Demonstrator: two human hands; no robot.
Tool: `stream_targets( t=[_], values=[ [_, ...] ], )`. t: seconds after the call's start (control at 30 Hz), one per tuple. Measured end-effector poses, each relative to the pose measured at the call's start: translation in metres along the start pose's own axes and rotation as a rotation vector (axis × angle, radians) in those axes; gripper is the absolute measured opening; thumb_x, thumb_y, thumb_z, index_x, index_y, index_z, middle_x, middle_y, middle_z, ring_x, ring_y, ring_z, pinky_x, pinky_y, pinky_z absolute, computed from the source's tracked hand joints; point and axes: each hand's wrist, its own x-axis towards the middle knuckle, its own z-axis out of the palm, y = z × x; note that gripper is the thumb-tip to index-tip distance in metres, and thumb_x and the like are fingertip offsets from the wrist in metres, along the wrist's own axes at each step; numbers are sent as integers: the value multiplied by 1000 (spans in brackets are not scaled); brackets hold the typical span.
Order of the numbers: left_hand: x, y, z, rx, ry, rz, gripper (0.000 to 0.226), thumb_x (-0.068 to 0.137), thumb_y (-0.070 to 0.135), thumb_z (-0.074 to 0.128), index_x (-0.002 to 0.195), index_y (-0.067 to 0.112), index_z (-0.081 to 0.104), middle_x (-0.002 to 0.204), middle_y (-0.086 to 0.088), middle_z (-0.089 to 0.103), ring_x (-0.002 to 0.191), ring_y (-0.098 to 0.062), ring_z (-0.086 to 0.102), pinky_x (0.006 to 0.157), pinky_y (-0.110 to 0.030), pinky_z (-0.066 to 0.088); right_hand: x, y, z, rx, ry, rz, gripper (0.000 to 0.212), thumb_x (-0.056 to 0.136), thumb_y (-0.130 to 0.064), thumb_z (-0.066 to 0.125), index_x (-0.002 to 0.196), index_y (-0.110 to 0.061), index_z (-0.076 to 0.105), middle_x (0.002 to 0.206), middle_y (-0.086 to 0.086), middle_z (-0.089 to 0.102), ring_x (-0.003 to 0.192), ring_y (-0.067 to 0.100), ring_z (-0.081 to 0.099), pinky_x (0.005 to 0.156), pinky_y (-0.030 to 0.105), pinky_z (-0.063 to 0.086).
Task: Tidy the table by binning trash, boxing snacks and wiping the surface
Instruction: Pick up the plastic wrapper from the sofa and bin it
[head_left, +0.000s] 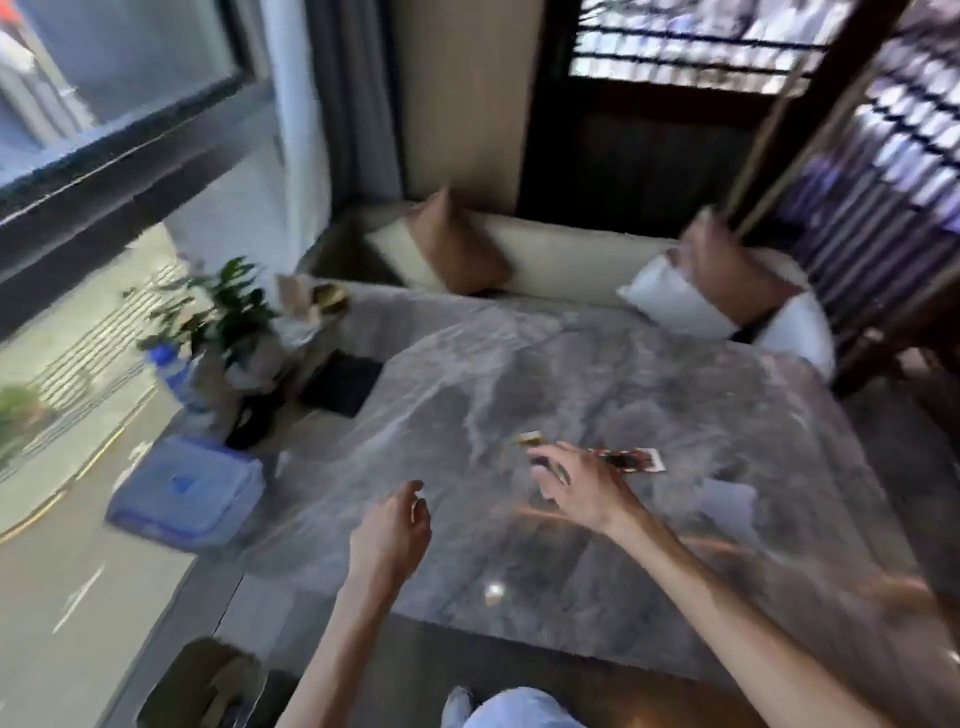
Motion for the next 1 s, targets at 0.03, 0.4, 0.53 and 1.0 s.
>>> stream_targets(
  t=[0.03,0.4,0.53,1.0],
  values=[
    [4,29,8,29,-34,60,41,94,27,39,134,31,48,128,-7,63,115,-30,59,87,-38,49,-15,21,-18,8,48,45,25,91,-27,57,112,-19,67,116,-1,69,109,17,63,92,24,43],
    [-20,250,152,234,-225,508,32,93,38,39,109,25,64,112,-8,70,109,-34,63,86,-39,48,-195,236,-128,117,389,501,23,90,-33,60,107,-21,68,108,-3,73,100,16,68,85,34,54],
    [-34,339,236,253,-226,506,30,93,43,44,108,28,66,114,-6,69,110,-31,63,87,-37,50,-269,341,-171,194,453,594,41,87,-51,56,113,-21,67,110,-3,72,104,12,66,92,23,48],
    [-86,596,389,241,-144,378,34,95,39,41,114,23,65,117,-10,68,108,-32,63,95,-38,44,-327,566,-374,-7,233,458,40,93,-47,50,127,-28,58,131,-7,60,123,14,54,104,34,44]
  ],
)
